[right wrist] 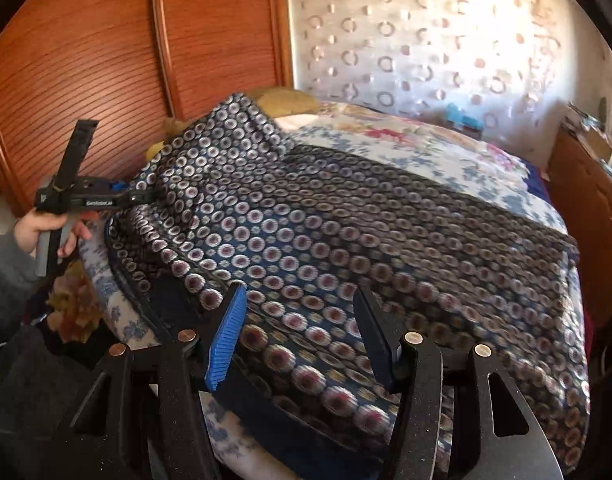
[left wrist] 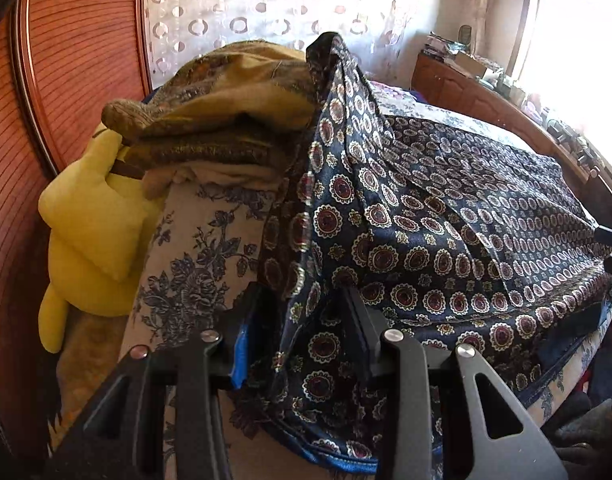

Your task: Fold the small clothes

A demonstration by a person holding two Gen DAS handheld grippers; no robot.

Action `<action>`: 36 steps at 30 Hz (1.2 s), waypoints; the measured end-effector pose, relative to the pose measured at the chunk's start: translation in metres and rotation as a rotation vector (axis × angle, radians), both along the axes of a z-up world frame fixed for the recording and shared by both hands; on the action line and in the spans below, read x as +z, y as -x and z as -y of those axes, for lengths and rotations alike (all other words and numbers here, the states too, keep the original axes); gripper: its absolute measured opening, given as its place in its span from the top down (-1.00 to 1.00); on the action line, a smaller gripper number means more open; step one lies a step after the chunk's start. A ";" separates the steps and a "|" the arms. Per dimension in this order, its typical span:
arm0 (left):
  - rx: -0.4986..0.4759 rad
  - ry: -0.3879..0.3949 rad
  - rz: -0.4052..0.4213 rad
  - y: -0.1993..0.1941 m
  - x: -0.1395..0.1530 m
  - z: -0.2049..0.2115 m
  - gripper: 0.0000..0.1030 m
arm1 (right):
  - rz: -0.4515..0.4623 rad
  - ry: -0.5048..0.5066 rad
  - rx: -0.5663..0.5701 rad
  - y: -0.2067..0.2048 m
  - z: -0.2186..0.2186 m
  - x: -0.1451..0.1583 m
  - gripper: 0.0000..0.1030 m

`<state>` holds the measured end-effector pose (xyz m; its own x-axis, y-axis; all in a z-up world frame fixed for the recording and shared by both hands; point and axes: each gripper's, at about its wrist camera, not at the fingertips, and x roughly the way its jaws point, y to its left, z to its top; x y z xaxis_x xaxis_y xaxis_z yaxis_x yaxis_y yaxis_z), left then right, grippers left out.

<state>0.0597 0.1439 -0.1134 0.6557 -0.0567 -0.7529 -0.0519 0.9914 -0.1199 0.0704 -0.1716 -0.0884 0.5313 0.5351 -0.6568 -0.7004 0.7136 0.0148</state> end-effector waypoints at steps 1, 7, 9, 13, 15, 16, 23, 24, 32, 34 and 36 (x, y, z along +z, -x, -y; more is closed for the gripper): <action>0.004 -0.001 0.003 0.000 0.000 0.000 0.27 | -0.003 0.004 0.000 -0.001 -0.003 -0.003 -0.10; 0.017 0.010 0.013 0.003 -0.001 -0.002 0.27 | -0.010 0.045 -0.038 -0.012 -0.009 -0.025 -0.10; 0.017 0.001 0.015 0.004 -0.001 -0.001 0.27 | 0.004 0.071 -0.081 -0.018 -0.007 -0.031 -0.10; 0.019 -0.003 0.016 0.005 -0.001 -0.001 0.27 | -0.011 0.085 -0.136 -0.030 -0.004 -0.043 -0.17; 0.022 -0.003 0.015 0.005 -0.001 -0.001 0.27 | -0.033 0.087 -0.155 -0.035 -0.002 -0.049 -0.24; 0.022 -0.006 0.013 0.006 -0.001 -0.001 0.27 | -0.041 0.088 -0.157 -0.037 -0.002 -0.049 -0.24; 0.034 -0.015 -0.010 0.017 0.000 0.000 0.27 | -0.049 0.129 -0.159 -0.041 -0.009 -0.052 -0.54; 0.037 -0.018 -0.011 0.019 0.000 0.000 0.26 | -0.050 0.128 -0.162 -0.042 -0.010 -0.052 -0.55; -0.015 -0.020 0.010 0.030 -0.001 0.009 0.83 | -0.052 0.126 -0.164 -0.043 -0.009 -0.052 -0.58; -0.032 0.016 0.022 0.030 0.000 0.011 0.99 | -0.052 0.123 -0.164 -0.043 -0.009 -0.052 -0.58; -0.060 0.052 0.056 0.032 0.006 0.015 0.99 | -0.053 0.118 -0.163 -0.042 -0.009 -0.052 -0.58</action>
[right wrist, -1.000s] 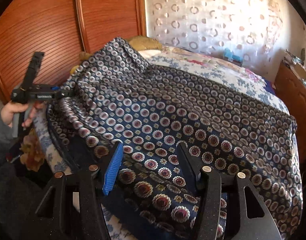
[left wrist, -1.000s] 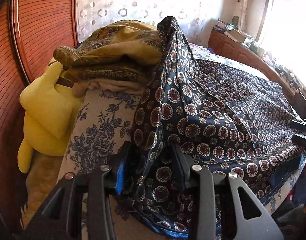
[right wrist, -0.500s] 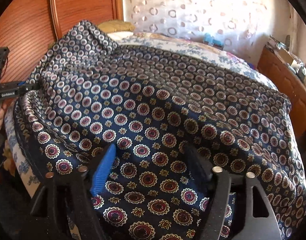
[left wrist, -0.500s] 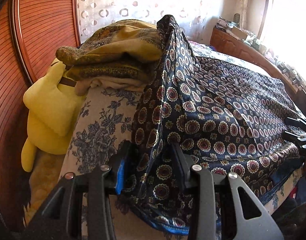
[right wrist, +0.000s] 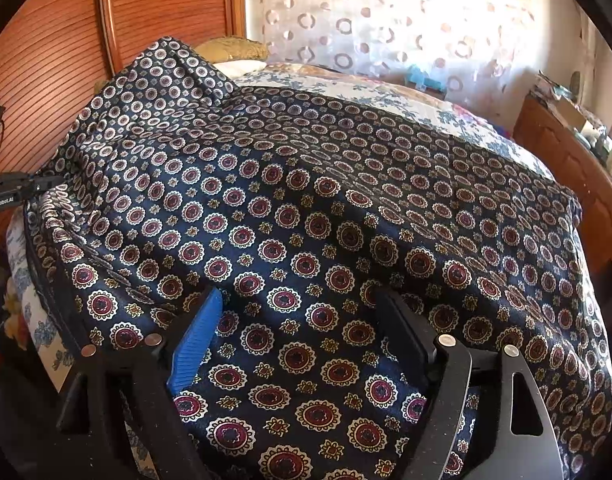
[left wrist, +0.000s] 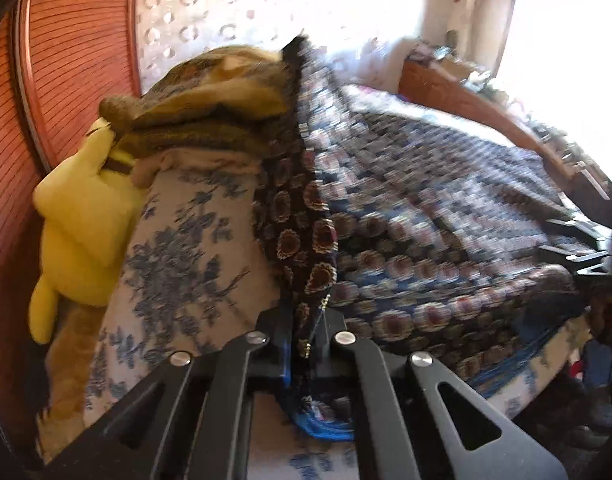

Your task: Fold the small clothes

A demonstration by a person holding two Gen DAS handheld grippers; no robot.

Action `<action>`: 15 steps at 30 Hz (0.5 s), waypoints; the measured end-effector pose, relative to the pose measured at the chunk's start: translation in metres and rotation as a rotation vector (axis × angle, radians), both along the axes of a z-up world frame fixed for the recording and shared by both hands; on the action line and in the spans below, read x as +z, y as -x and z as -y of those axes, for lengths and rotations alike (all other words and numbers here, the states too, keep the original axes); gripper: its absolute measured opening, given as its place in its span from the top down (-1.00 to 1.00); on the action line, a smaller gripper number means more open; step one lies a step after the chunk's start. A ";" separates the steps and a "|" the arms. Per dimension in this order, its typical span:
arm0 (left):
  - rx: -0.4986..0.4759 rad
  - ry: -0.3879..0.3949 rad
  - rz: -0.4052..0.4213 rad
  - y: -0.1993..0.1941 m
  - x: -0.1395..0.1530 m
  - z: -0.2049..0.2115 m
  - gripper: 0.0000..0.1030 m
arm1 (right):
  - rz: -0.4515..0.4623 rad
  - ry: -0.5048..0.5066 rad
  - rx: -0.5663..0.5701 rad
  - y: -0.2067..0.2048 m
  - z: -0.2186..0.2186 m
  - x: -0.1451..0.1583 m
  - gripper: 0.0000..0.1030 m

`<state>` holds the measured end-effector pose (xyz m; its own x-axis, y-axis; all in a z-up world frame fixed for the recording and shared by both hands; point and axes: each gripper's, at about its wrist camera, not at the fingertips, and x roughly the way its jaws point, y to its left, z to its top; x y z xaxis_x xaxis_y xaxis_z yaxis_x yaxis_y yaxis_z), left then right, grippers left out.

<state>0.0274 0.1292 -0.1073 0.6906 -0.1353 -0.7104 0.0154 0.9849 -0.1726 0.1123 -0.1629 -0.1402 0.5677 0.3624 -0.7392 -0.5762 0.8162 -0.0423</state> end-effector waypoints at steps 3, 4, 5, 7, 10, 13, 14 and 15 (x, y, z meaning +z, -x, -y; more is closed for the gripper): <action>-0.026 0.039 0.052 0.001 0.017 0.006 1.00 | 0.006 -0.024 -0.003 0.003 0.004 0.001 -0.58; -0.035 0.047 0.064 0.001 0.022 0.009 1.00 | 0.007 -0.034 -0.005 0.005 0.006 0.002 -0.58; -0.039 0.046 0.078 0.000 0.029 0.012 1.00 | 0.012 -0.050 -0.009 0.006 0.011 0.004 -0.58; -0.064 0.034 0.115 -0.005 0.047 0.023 1.00 | 0.025 -0.077 -0.014 0.008 0.020 0.010 -0.58; -0.121 0.026 0.163 -0.017 0.074 0.047 1.00 | 0.036 -0.107 -0.026 0.012 0.038 0.020 -0.58; -0.199 0.012 0.196 -0.036 0.097 0.079 1.00 | 0.056 -0.133 -0.064 0.017 0.064 0.031 -0.58; -0.226 0.010 0.201 -0.041 0.103 0.088 1.00 | 0.062 -0.143 -0.084 0.018 0.076 0.035 -0.58; -0.250 0.009 0.210 -0.048 0.109 0.099 1.00 | 0.064 -0.150 -0.099 0.020 0.085 0.037 -0.58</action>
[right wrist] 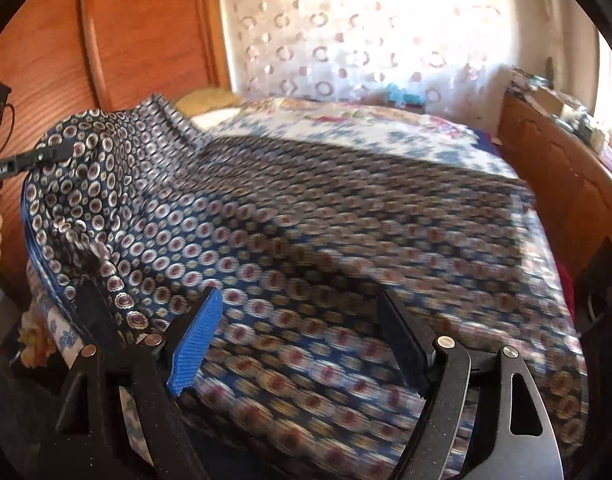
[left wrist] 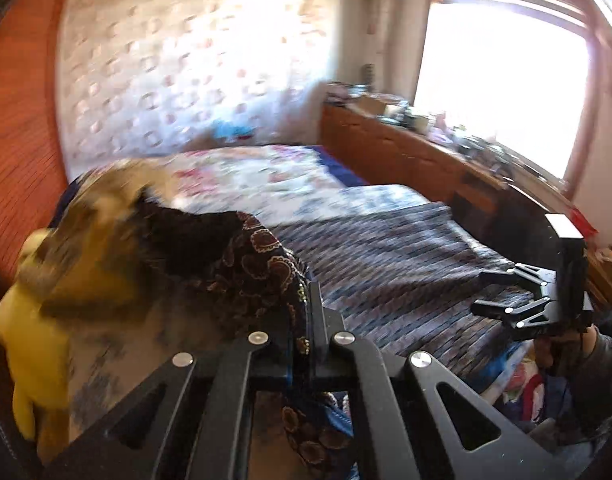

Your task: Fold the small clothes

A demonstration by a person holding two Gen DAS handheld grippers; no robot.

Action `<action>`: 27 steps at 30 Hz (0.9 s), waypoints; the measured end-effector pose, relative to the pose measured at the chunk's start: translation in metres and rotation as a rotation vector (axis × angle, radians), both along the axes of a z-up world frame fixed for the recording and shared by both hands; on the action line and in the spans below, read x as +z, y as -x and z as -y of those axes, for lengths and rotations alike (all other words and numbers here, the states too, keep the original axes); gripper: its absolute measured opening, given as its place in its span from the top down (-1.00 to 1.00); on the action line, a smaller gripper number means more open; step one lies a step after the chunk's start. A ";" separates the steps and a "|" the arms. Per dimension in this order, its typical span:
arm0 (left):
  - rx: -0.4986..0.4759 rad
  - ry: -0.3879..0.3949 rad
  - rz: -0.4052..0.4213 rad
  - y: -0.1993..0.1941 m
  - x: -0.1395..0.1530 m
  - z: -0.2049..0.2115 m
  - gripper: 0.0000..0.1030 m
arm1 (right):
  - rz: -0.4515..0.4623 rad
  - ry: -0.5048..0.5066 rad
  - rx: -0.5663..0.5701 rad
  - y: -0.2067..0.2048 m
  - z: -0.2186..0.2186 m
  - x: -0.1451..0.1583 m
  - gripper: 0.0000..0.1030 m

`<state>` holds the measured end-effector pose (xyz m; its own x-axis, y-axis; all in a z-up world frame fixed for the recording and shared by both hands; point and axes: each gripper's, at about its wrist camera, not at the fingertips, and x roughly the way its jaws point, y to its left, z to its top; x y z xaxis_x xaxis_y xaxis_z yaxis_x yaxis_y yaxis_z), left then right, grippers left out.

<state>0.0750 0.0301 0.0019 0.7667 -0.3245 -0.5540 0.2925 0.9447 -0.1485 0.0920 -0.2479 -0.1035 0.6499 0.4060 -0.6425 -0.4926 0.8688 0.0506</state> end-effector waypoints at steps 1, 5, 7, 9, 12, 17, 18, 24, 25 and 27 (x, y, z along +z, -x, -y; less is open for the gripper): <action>-0.027 -0.006 0.007 -0.007 0.007 0.013 1.00 | -0.001 -0.006 -0.011 0.001 0.008 0.001 -0.58; -0.128 -0.024 0.035 -0.027 0.030 0.062 1.00 | 0.015 -0.027 -0.076 0.010 0.048 0.009 -0.57; -0.186 -0.029 0.041 -0.036 0.039 0.090 1.00 | 0.023 -0.040 -0.102 0.012 0.065 0.013 -0.57; -0.240 -0.037 0.044 -0.041 0.046 0.118 1.00 | 0.034 -0.058 -0.138 0.017 0.085 0.017 -0.56; -0.327 -0.039 0.034 -0.046 0.054 0.157 1.00 | 0.048 -0.083 -0.186 0.025 0.111 0.024 -0.56; -0.394 -0.069 -0.035 -0.050 0.048 0.196 0.84 | 0.048 -0.100 -0.224 0.029 0.136 0.029 -0.56; -0.396 -0.073 -0.040 -0.050 0.045 0.196 0.74 | 0.048 -0.101 -0.226 0.030 0.138 0.029 -0.56; -0.333 -0.085 -0.070 -0.058 0.027 0.187 0.65 | 0.035 -0.102 -0.232 0.026 0.143 0.023 -0.56; -0.318 -0.087 -0.073 -0.059 0.025 0.181 0.65 | 0.031 -0.105 -0.231 0.026 0.142 0.022 -0.56; -0.286 -0.092 -0.077 -0.060 0.020 0.172 0.64 | 0.026 -0.109 -0.222 0.024 0.137 0.021 -0.56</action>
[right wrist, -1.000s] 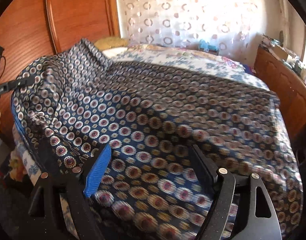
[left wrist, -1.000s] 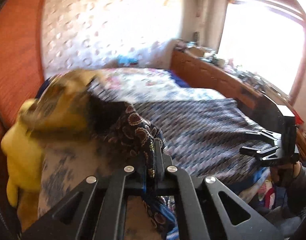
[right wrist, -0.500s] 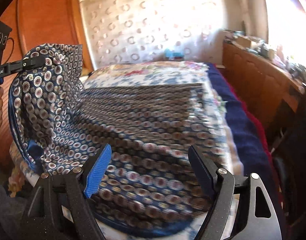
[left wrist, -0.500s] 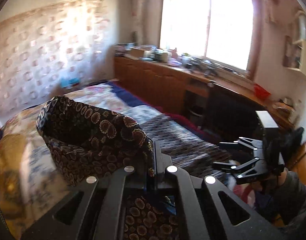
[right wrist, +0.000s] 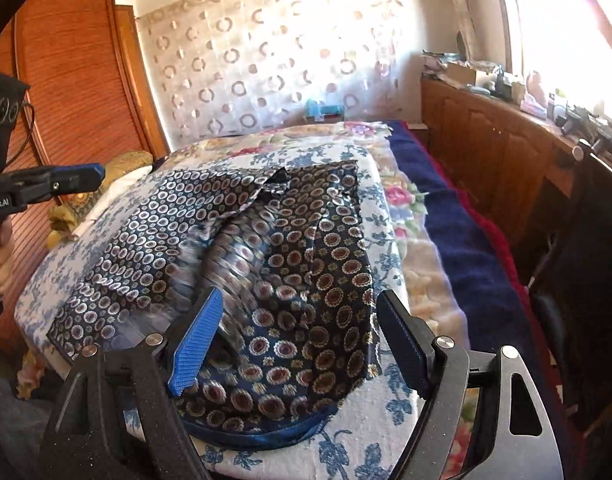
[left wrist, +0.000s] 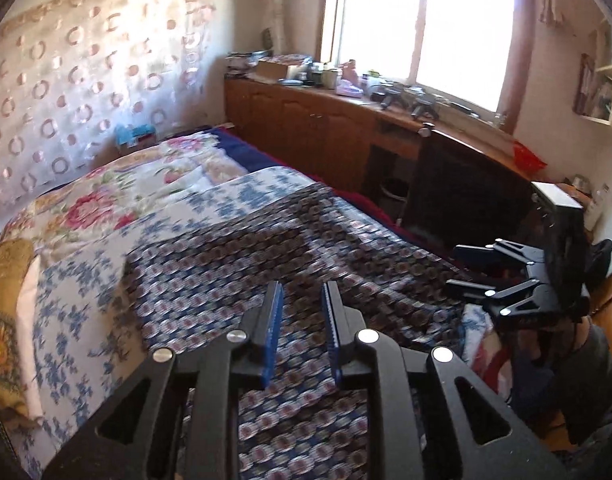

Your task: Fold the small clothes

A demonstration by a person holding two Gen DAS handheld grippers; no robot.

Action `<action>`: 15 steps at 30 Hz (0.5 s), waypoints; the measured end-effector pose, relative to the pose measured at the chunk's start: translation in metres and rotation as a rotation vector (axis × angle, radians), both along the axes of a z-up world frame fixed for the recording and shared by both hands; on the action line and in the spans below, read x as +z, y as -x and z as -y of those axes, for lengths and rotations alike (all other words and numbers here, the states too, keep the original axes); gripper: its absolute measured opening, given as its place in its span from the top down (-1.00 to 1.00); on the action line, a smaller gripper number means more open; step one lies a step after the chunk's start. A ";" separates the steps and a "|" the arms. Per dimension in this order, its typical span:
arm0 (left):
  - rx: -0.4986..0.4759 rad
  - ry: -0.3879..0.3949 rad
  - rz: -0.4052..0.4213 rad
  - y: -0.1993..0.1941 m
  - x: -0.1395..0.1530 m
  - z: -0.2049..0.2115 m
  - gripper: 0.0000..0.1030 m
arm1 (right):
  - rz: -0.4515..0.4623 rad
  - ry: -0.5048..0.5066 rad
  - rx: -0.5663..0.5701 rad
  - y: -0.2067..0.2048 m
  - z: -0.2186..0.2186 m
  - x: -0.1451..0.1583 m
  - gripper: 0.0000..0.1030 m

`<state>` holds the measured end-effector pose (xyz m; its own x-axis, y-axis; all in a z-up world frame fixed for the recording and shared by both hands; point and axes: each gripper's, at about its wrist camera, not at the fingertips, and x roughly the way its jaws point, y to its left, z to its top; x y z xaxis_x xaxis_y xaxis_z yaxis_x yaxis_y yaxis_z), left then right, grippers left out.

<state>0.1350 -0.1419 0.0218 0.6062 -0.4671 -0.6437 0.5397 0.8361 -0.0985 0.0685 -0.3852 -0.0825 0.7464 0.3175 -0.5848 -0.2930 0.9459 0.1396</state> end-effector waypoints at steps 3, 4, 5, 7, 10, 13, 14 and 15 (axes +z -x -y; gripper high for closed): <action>0.046 -0.006 0.000 0.011 -0.012 -0.020 0.64 | -0.008 -0.004 0.025 -0.005 -0.009 -0.002 -0.56; 0.063 -0.011 -0.006 0.011 -0.018 -0.028 0.64 | -0.012 -0.004 0.034 -0.007 -0.013 -0.002 -0.56; 0.079 -0.020 -0.011 0.012 -0.024 -0.036 0.64 | -0.016 -0.005 0.041 -0.009 -0.015 -0.002 -0.55; 0.112 -0.045 -0.015 0.013 -0.037 -0.047 0.64 | -0.020 -0.008 0.059 -0.015 -0.024 -0.002 -0.53; 0.158 -0.060 -0.029 0.014 -0.055 -0.062 0.64 | -0.020 -0.009 0.087 -0.024 -0.039 0.000 -0.53; 0.192 -0.048 -0.042 0.015 -0.065 -0.074 0.64 | -0.035 -0.009 0.120 -0.037 -0.053 -0.001 -0.53; 0.203 -0.044 -0.042 0.016 -0.068 -0.078 0.64 | -0.044 -0.003 0.133 -0.043 -0.059 -0.002 -0.53; 0.212 -0.040 -0.041 0.017 -0.070 -0.082 0.64 | -0.054 0.006 0.143 -0.048 -0.063 -0.004 -0.53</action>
